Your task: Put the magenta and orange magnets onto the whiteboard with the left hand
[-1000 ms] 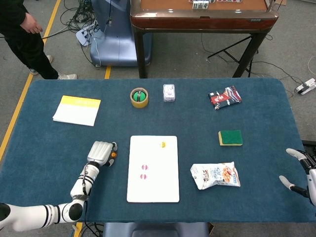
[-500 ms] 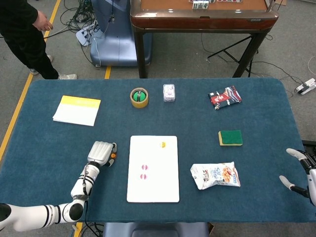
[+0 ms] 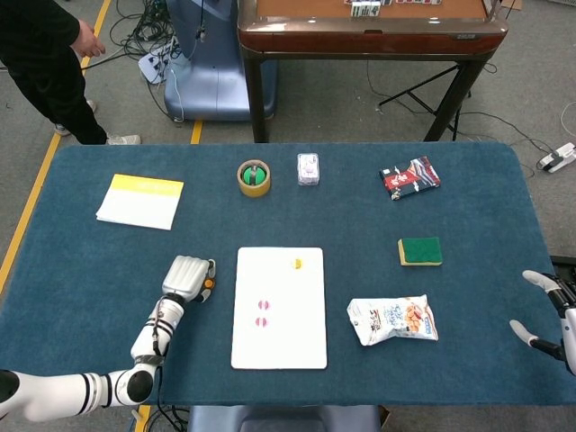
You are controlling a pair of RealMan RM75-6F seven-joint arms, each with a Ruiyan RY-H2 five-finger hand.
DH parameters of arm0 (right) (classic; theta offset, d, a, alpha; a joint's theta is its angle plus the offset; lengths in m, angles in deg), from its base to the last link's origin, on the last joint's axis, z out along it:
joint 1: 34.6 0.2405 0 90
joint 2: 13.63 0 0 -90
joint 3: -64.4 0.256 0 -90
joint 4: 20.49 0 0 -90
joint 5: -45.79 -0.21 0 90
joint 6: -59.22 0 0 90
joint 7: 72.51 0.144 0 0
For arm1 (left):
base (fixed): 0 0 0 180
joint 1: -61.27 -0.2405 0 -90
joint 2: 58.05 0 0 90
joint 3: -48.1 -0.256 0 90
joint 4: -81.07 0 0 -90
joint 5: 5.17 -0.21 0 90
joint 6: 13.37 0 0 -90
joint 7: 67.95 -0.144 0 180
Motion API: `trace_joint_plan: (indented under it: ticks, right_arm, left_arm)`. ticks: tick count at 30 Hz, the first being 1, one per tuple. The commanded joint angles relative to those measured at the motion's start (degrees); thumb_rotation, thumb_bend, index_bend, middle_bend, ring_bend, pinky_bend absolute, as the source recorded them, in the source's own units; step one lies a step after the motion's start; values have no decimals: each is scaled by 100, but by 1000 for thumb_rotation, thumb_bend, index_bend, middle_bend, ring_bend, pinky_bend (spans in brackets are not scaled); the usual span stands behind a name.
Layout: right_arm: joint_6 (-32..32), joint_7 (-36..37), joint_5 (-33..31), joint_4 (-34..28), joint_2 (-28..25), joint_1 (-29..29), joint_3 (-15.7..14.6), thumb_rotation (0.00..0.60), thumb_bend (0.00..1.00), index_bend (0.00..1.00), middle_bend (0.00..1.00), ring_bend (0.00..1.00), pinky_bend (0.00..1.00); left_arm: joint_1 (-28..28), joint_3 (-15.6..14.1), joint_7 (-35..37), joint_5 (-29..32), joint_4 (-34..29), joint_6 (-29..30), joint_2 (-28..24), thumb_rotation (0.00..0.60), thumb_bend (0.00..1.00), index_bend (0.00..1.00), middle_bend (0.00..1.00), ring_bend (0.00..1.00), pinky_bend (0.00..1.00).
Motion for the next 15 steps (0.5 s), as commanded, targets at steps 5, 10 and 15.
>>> trace_joint_plan:
  ticks: [5,10,15]
  right_arm:
    - [29,32,19,11,-5,-11,-5,600,57,262,318,305,423]
    - [86,73,79,30,-11,-35,-28,600,56,262,318,305,423]
    - [128,137,100,56,-21,-53,-34,600,56,262,318,305,423]
  left_arm:
    - [162,215,-163,61,-364,85,-143,600,309,610,1000,1000,1000]
    - [389,447,-358,200,-810,132,-227,600,309,610,1000,1000,1000]
    - [693,639,-615,424,-1042,164,-130,600,309,610,1000,1000,1000]
